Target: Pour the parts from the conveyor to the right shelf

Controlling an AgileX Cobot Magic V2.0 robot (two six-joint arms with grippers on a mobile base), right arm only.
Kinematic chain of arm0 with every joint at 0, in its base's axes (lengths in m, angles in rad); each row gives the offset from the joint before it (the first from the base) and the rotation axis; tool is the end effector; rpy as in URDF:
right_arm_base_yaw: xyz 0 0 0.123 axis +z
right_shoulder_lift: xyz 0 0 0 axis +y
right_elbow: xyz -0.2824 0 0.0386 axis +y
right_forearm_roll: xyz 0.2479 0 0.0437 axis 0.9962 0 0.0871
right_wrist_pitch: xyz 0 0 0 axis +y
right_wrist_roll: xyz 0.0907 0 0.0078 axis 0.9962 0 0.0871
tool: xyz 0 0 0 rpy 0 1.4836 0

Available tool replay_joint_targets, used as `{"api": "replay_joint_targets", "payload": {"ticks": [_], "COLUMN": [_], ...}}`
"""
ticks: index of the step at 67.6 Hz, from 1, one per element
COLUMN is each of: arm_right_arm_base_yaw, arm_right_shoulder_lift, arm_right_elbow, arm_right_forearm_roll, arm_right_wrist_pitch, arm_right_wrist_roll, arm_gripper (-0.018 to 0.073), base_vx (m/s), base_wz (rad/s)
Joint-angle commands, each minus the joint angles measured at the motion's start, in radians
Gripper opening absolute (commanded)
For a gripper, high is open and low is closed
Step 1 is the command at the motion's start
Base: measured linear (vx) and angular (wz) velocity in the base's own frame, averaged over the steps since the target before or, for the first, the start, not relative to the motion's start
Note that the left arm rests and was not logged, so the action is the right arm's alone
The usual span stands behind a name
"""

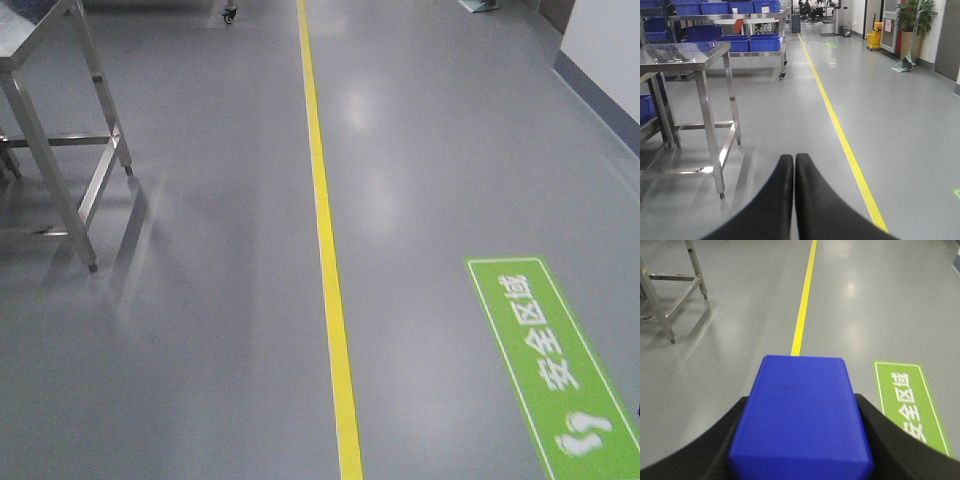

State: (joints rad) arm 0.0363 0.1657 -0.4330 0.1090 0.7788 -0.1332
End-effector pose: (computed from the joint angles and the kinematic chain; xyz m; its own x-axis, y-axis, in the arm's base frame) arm 0.0379 0.0083 0.2780 -0.4022 -0.0699 -0.9129 -0.1284 0.9915 -0.0194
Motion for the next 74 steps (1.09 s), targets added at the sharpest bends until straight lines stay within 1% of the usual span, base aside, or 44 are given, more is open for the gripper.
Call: {"api": "replay_joint_targets", "payload": {"ticks": [1,42,74], "arm_right_arm_base_yaw": [-0.006,-0.006,-0.006], "arm_right_shoulder_lift": [0.015,0.015,0.015], "arm_right_elbow": [-0.026,-0.026,-0.026], "arm_right_forearm_roll": [0.002,0.001,0.002], "arm_right_wrist_pitch": [-0.077,-0.074,-0.074], "arm_right_wrist_roll": [-0.010,-0.010,-0.010], "arm_gripper": [-0.0006,-0.0006,-0.0006], "base_vx": [0.69,0.68,0.62], "base_wz": [0.12,0.10,-0.06]}}
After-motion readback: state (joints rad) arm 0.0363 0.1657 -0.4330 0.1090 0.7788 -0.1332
